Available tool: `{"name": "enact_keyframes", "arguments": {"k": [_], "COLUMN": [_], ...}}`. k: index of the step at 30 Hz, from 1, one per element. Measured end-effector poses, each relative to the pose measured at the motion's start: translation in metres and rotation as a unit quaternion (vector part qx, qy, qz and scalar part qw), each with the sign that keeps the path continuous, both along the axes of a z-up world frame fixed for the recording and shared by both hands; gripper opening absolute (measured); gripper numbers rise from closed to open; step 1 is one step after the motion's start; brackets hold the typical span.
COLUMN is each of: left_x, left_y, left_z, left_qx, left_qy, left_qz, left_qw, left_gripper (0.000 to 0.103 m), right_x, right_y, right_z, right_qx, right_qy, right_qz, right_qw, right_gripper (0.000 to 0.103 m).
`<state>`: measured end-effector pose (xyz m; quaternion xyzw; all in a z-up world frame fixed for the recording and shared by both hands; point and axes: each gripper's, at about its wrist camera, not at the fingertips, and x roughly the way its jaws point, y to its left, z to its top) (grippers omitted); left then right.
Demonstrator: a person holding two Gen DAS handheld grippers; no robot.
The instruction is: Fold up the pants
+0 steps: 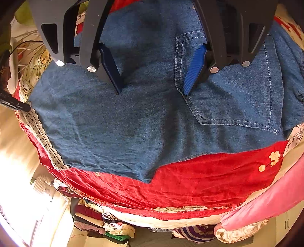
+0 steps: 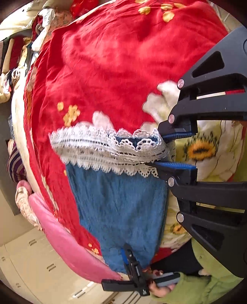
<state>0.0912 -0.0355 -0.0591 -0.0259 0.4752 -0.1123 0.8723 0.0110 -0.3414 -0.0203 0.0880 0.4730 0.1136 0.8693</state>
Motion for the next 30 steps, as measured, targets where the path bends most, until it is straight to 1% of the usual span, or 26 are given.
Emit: {"name": "enact_keyframes", "arguments": {"k": [3, 6, 8, 9, 10, 13, 14, 15, 16, 18, 19, 20, 22, 24, 25, 27, 28, 30], "left_x": [0.001, 0.0, 0.0, 0.0, -0.001, -0.009, -0.012, -0.014, -0.016, -0.017, -0.015, -0.011, -0.004, 0.008, 0.018, 0.032, 0.042, 0.05], "left_y": [0.001, 0.002, 0.002, 0.003, 0.005, 0.017, 0.024, 0.03, 0.038, 0.048, 0.054, 0.06, 0.061, 0.052, 0.044, 0.036, 0.033, 0.038], "left_z": [-0.001, -0.001, -0.001, 0.0, 0.002, 0.015, 0.022, 0.027, 0.033, 0.041, 0.044, 0.047, 0.051, 0.052, 0.048, 0.037, 0.028, 0.018], "left_qx": [-0.003, -0.006, -0.008, -0.012, -0.02, -0.035, -0.039, -0.038, -0.03, -0.019, -0.018, -0.025, -0.032, -0.042, -0.042, -0.033, -0.019, 0.007], "left_qy": [0.001, 0.001, 0.0, -0.001, -0.004, -0.022, -0.03, -0.037, -0.047, -0.059, -0.061, -0.063, -0.061, -0.061, -0.049, -0.03, -0.015, -0.004], "left_qz": [0.001, 0.001, 0.002, 0.001, 0.002, 0.017, 0.025, 0.032, 0.044, 0.063, 0.072, 0.08, 0.081, 0.062, 0.049, 0.043, 0.045, 0.065], "left_qw": [1.0, 1.0, 1.0, 0.9999, 0.9998, 0.999, 0.9985, 0.9981, 0.9975, 0.9961, 0.9953, 0.9945, 0.9943, 0.9953, 0.9967, 0.9981, 0.9987, 0.9979], "left_gripper": [0.065, 0.065, 0.066, 0.067, 0.068, 0.073, 0.073, 0.073, 0.074, 0.076, 0.076, 0.076, 0.076, 0.076, 0.076, 0.076, 0.076, 0.076], "right_x": [0.002, 0.003, 0.001, 0.0, -0.002, -0.005, -0.007, -0.007, -0.006, 0.0, 0.003, 0.011, 0.028, 0.045, 0.058, 0.076, 0.088, 0.109], "right_y": [0.002, 0.005, 0.0, -0.004, -0.007, -0.011, -0.011, -0.009, -0.003, 0.011, 0.018, 0.034, 0.06, 0.087, 0.107, 0.132, 0.146, 0.158], "right_z": [-0.013, -0.014, -0.009, -0.004, 0.002, 0.02, 0.028, 0.036, 0.043, 0.051, 0.053, 0.053, 0.05, 0.046, 0.041, 0.036, 0.03, 0.018], "right_qx": [0.001, -0.004, 0.001, -0.003, -0.011, -0.035, -0.04, -0.047, -0.053, -0.06, -0.062, -0.061, -0.055, -0.057, -0.06, -0.076, -0.082, -0.097], "right_qy": [0.01, 0.01, 0.012, 0.009, 0.001, -0.031, -0.047, -0.064, -0.079, -0.1, -0.105, -0.112, -0.114, -0.113, -0.11, -0.104, -0.097, -0.077], "right_qz": [-0.009, -0.007, -0.01, -0.016, -0.023, -0.038, -0.041, -0.04, -0.033, -0.011, -0.001, 0.021, 0.058, 0.089, 0.113, 0.133, 0.147, 0.148], "right_qw": [1.0, 1.0, 1.0, 1.0, 1.0, 0.998, 0.997, 0.996, 0.995, 0.993, 0.992, 0.992, 0.99, 0.988, 0.986, 0.983, 0.981, 0.981], "right_gripper": [0.016, 0.017, 0.025, 0.035, 0.04, 0.042, 0.043, 0.047, 0.051, 0.054, 0.058, 0.059, 0.06, 0.061, 0.061, 0.062, 0.063, 0.064]}}
